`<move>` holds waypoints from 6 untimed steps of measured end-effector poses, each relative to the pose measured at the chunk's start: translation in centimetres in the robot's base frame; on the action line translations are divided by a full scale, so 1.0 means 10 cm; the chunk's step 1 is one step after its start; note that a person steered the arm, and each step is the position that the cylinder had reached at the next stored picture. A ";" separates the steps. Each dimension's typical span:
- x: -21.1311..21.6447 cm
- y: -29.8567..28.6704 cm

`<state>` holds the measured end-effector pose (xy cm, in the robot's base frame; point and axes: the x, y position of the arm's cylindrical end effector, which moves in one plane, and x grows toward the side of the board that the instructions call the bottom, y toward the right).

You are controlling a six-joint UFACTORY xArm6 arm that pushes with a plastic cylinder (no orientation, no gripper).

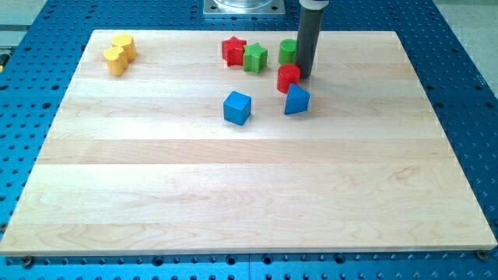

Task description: Place the cube to the center right of the table

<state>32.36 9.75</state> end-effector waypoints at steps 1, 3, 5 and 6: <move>0.43 0.40; 0.79 -1.56; 0.76 -2.84; 1.12 -2.92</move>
